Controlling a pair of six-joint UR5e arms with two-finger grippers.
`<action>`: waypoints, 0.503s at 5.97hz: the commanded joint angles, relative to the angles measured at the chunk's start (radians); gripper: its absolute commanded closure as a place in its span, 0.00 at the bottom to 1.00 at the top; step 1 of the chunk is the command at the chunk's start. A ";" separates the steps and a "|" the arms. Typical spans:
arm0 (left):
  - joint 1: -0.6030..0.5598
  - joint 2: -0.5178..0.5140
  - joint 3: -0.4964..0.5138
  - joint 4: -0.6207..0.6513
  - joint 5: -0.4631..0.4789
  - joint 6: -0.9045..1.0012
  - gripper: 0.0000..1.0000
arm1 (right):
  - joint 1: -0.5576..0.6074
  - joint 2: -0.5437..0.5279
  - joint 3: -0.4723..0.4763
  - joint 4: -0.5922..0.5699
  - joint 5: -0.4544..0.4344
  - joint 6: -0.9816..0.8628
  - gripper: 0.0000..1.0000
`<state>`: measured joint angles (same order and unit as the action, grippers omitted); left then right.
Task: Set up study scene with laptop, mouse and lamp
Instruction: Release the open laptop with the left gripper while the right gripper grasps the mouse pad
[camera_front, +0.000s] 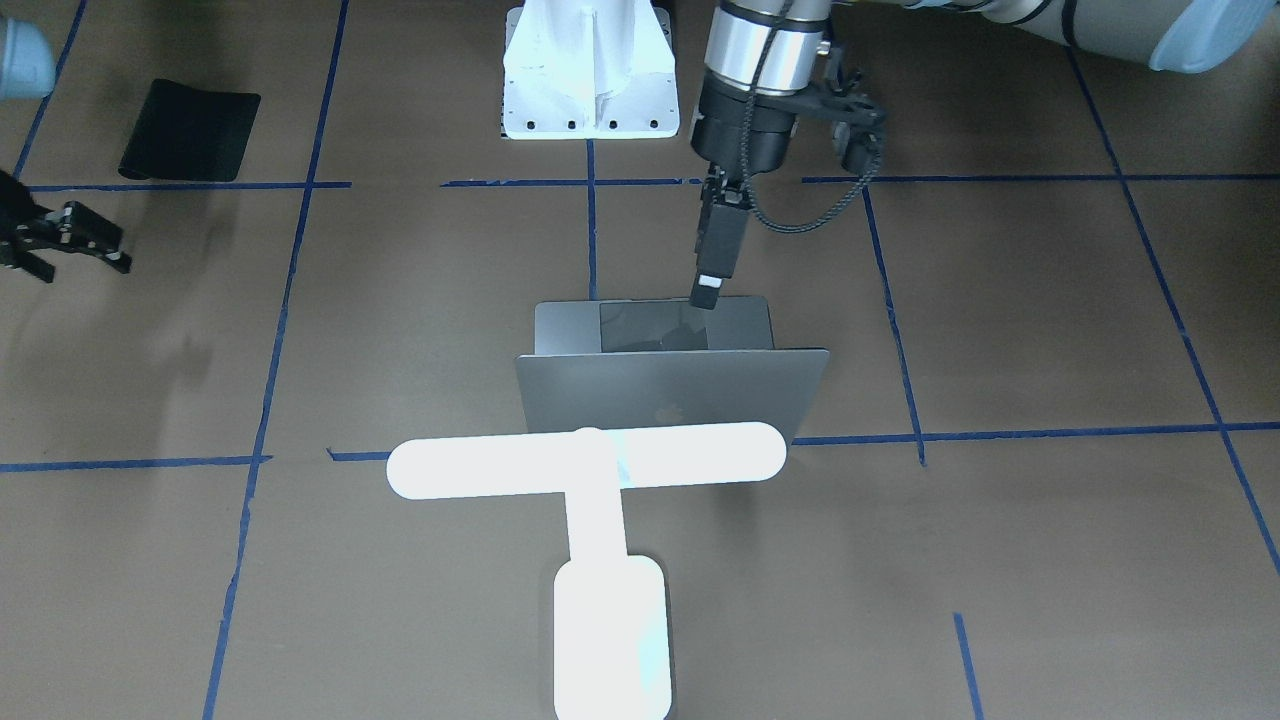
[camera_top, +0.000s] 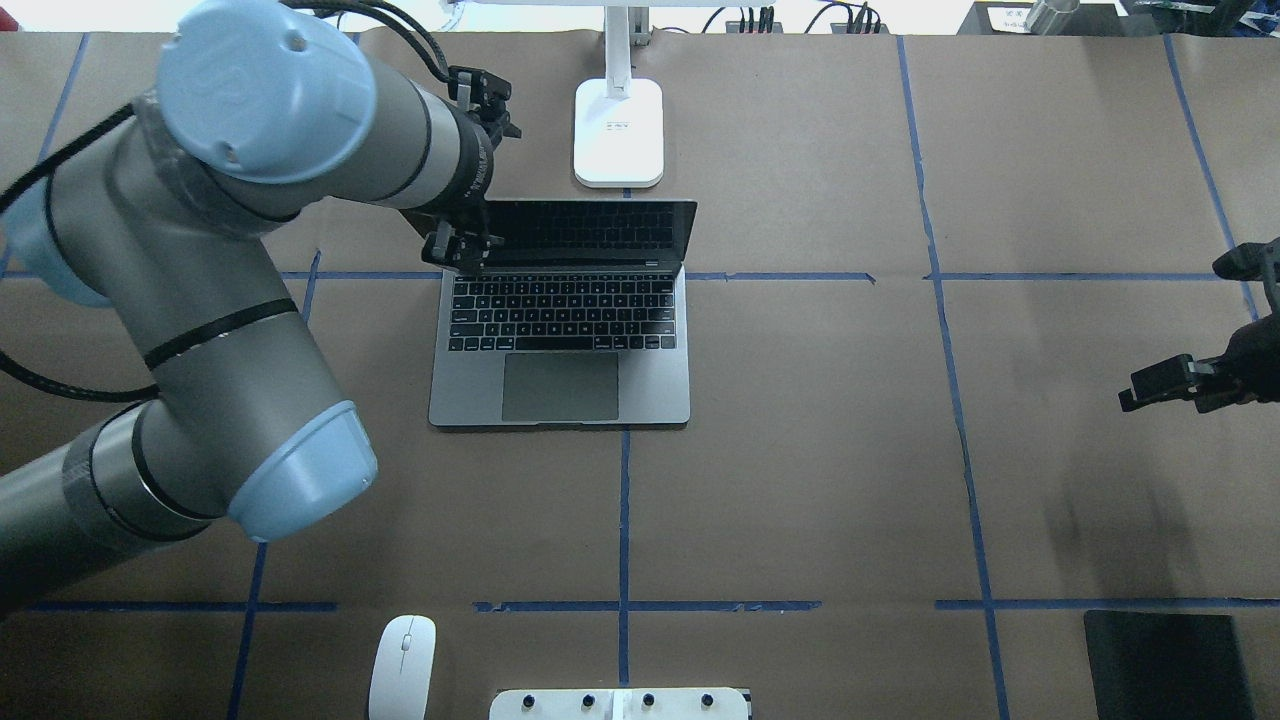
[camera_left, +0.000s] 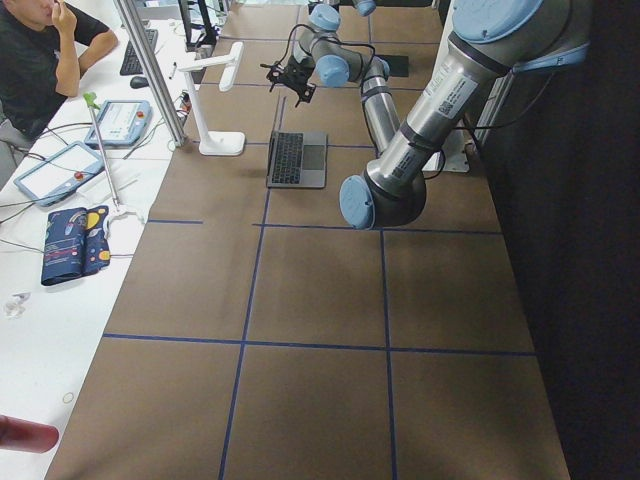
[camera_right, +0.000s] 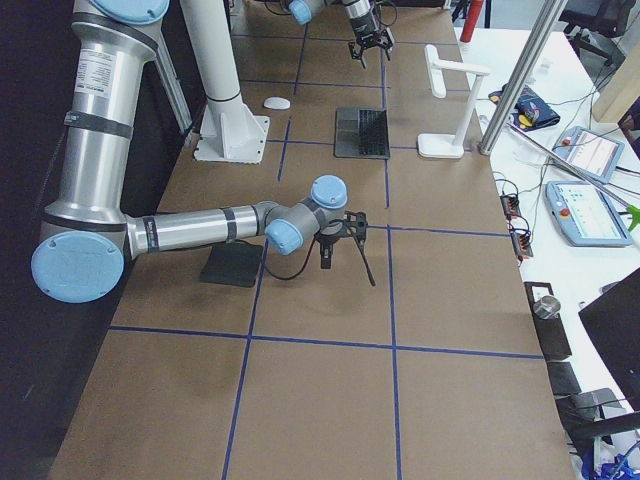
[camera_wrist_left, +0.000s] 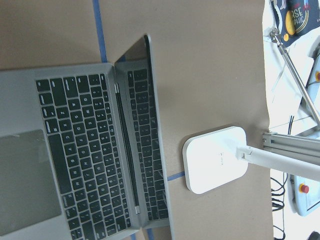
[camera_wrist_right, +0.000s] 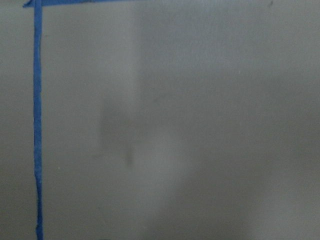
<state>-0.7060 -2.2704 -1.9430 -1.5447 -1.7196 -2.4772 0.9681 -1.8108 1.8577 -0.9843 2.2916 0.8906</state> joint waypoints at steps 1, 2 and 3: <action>-0.036 0.025 -0.008 -0.012 -0.055 0.095 0.00 | -0.151 -0.190 0.082 0.180 -0.070 0.288 0.00; -0.038 0.025 -0.008 -0.012 -0.055 0.096 0.00 | -0.233 -0.256 0.083 0.194 -0.076 0.290 0.00; -0.038 0.025 -0.010 -0.014 -0.057 0.096 0.00 | -0.312 -0.287 0.081 0.194 -0.078 0.301 0.03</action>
<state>-0.7428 -2.2464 -1.9519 -1.5569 -1.7743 -2.3841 0.7343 -2.0533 1.9355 -0.7993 2.2199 1.1736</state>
